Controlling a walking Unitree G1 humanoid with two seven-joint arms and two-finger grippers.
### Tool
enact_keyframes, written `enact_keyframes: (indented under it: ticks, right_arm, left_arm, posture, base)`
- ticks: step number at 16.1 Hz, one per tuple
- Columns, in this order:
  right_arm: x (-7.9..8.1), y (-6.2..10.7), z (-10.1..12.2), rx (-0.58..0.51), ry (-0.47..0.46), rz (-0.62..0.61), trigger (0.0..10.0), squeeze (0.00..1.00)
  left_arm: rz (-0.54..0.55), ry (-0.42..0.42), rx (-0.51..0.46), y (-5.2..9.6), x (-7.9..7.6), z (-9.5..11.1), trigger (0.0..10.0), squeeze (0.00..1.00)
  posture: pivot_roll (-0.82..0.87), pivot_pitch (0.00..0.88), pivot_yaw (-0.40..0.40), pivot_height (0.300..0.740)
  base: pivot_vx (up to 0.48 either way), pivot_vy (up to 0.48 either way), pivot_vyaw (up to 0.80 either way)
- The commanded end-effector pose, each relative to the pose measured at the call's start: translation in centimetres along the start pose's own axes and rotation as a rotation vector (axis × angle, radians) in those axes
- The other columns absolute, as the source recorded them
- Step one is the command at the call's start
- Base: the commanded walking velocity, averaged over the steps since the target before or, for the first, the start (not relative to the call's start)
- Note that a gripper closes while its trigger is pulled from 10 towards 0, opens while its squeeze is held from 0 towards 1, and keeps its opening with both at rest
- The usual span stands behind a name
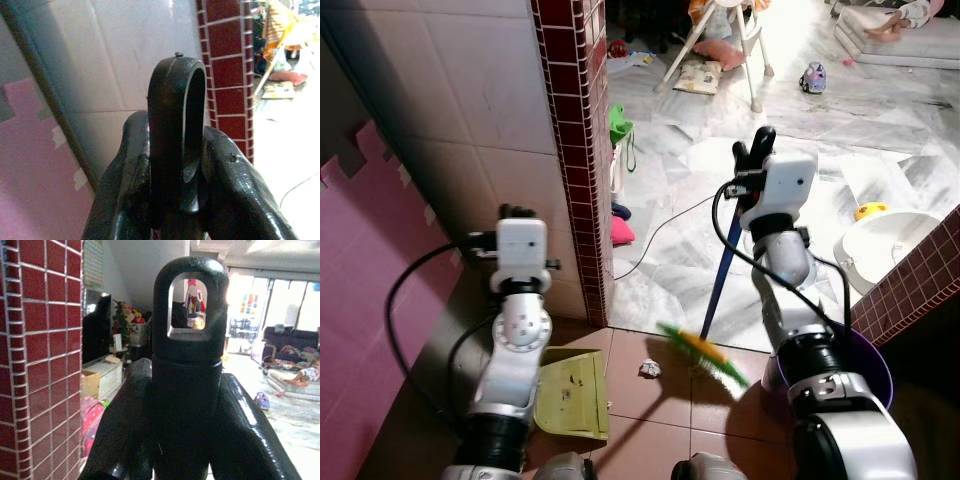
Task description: Sweep floor
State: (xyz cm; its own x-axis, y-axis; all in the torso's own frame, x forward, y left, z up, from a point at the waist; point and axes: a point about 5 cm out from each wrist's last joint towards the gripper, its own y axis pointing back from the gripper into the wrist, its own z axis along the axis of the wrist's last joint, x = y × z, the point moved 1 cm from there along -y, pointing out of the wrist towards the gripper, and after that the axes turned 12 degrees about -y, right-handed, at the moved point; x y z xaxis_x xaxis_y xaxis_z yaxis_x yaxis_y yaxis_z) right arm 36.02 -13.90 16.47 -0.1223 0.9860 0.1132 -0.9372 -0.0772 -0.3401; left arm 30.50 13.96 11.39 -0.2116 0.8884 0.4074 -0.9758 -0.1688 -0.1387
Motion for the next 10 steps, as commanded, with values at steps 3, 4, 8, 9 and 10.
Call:
enact_keyframes:
  ticks: [3, 4, 8, 9, 10]
  right_arm:
    - [0.6, -0.5, 0.5, -0.023, -0.017, 0.002, 10.0, 0.00]
    - [0.4, -0.5, 0.3, -0.017, -0.023, -0.007, 10.0, 0.00]
    - [0.5, 0.1, -1.7, 0.101, -0.105, -0.037, 10.0, 0.00]
    - [1.2, 0.2, -2.0, 0.124, -0.152, -0.028, 10.0, 0.00]
    - [1.4, 0.3, -2.3, 0.144, -0.167, -0.022, 10.0, 0.00]
  left_arm:
    - [-0.050, -0.013, 0.017, 0.1, -1.6, -0.6, 10.0, 0.00]
    - [-0.040, -0.006, 0.010, -0.1, -1.4, -0.4, 10.0, 0.00]
    - [-0.090, 0.089, 0.101, -1.1, -2.8, -1.7, 10.0, 0.00]
    - [-0.138, 0.134, 0.127, -1.0, -4.0, -1.8, 10.0, 0.00]
    - [-0.150, 0.157, 0.134, -0.9, -4.4, -1.7, 10.0, 0.00]
  posture:
    - [-0.06, 0.080, 0.020, 0.740]
    - [-0.06, 0.081, 0.023, 0.740]
    - [-0.07, 0.084, 0.020, 0.740]
    - [-0.07, 0.080, 0.019, 0.740]
    - [-0.08, 0.079, 0.019, 0.740]
  base:
    - [0.000, 0.000, 0.00]
    - [0.000, 0.000, 0.00]
    - [0.000, 0.000, 0.00]
    - [0.000, 0.000, 0.00]
    - [0.000, 0.000, 0.00]
